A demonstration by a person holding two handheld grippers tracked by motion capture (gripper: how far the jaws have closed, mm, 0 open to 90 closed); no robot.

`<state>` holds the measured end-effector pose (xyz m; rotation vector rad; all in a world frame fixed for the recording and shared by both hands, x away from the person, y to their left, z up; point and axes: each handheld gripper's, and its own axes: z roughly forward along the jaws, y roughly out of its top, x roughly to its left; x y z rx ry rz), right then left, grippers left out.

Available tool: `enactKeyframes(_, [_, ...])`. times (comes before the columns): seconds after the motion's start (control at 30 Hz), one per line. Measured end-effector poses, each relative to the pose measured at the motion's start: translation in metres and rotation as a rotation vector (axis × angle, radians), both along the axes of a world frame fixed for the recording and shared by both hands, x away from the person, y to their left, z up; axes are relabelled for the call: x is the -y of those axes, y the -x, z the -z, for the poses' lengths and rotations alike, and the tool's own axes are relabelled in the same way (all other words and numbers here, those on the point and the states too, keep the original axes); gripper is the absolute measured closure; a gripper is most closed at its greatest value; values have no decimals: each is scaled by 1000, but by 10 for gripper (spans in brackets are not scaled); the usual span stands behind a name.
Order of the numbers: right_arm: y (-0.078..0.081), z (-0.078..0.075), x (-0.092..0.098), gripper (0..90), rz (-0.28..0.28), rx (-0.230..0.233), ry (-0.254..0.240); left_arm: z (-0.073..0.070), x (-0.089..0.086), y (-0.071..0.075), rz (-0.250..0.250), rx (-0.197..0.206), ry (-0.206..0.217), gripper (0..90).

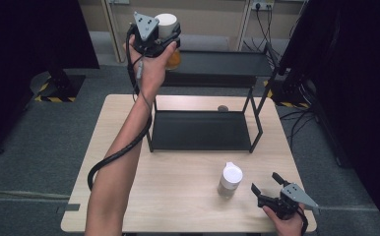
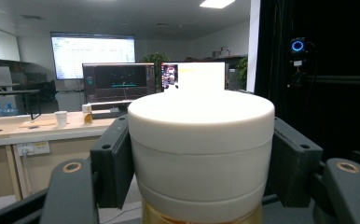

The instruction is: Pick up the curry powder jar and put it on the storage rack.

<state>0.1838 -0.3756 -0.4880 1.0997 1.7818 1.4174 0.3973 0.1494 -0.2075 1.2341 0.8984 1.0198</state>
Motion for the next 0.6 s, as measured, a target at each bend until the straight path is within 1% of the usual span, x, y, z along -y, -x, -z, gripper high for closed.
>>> enactKeyframes(0.1, [0,0,0,59,-1,2,0,-2,2,-4,-7,0,-8,336])
enactKeyframes(0.17, [0,0,0,59,-2,3,0,-3,3,-7,-12,-2,-22,336])
enactKeyframes(0.43, [0,0,0,59,-4,4,1,-2,4,-17,-27,-19,-24,336])
enactKeyframes(0.5, [0,0,0,59,-4,4,1,0,3,-19,-32,-20,-30,335])
enactKeyframes(0.6, [0,0,0,59,-5,2,2,2,3,-22,-36,-17,-26,335])
